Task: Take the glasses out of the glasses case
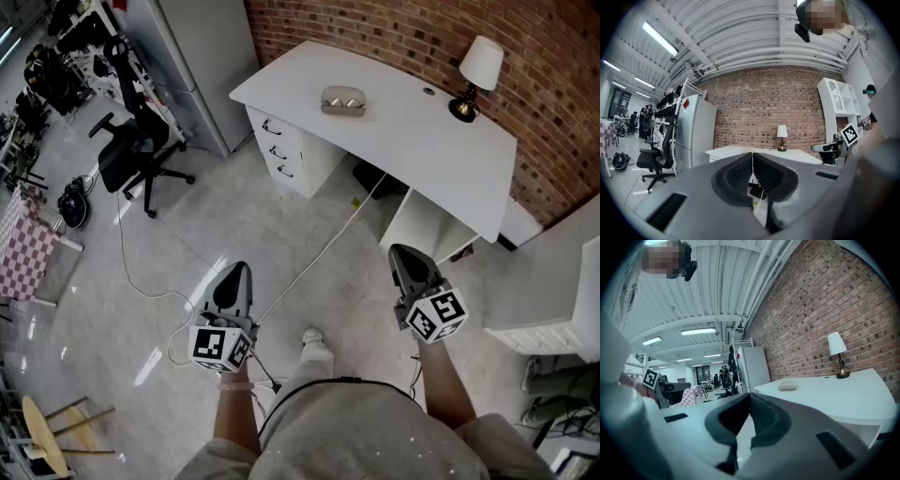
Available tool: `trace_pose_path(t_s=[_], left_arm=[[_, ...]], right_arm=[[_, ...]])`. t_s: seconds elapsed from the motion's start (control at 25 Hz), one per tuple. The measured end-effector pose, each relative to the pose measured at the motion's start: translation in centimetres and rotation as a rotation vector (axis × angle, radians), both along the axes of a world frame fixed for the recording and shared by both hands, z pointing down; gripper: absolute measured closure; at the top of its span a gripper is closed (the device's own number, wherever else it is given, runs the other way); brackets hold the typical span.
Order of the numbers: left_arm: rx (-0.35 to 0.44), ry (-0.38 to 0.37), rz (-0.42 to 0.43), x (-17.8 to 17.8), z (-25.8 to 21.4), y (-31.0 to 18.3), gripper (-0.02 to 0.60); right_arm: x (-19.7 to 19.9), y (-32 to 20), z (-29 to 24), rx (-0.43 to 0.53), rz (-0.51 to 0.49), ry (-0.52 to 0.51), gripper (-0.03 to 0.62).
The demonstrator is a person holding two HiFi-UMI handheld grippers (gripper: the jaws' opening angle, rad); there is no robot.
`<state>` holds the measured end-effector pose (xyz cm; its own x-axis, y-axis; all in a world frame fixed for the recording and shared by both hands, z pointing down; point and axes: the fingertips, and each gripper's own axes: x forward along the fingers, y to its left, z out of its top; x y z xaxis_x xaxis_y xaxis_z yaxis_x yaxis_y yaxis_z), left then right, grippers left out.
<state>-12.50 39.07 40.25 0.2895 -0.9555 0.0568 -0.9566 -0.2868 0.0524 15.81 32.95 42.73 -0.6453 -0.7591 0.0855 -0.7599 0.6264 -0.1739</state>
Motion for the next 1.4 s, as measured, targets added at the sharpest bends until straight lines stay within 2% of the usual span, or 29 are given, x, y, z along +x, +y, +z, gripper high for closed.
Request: trace_pose_path(t_s=[0.16,0.52,0.76,0.92,1.12,1.28,1.4], left_arm=[[0.005,0.011,-0.003,-1.3,-0.3,-2.9,0.574],[-0.004,0.022,0.015,-4.6,0.6,-9.7,0.574],[0.028,0.011,0.046,-7.0,-0.4,-14.3,0.574],[0.008,0.033,0.045,-8.7,0.9,-16.1,0.574],[-0.022,0.051,0.068,-8.3,1.8,-18.3,0.574],[-0.041,0.052,0.092,-7.2,2.7,-20.2,0.574],[-0.040,0.043,0.091,-7.0,2.6,-22.4,0.574]], right_arm=[[-1.2,-2.8,-0.2,0.000,-0.006,-0.002,0.589],[-2.4,-8.5,0.0,0.007,0.064,-0.010,0.589],[-2.9,-12.6,0.0,0.007,0.145,-0.046,0.589],[-3.2,-14.1,0.7,-0.016,0.186,-0.078,0.588],[-3.2,-15.7,1.4,-0.054,0.194,-0.055,0.588],[-2.7,-17.8,1.8,-0.059,0.212,-0.078,0.586],[-3.1,-20.1,2.0,-0.059,0.191,-0.060,0.553]])
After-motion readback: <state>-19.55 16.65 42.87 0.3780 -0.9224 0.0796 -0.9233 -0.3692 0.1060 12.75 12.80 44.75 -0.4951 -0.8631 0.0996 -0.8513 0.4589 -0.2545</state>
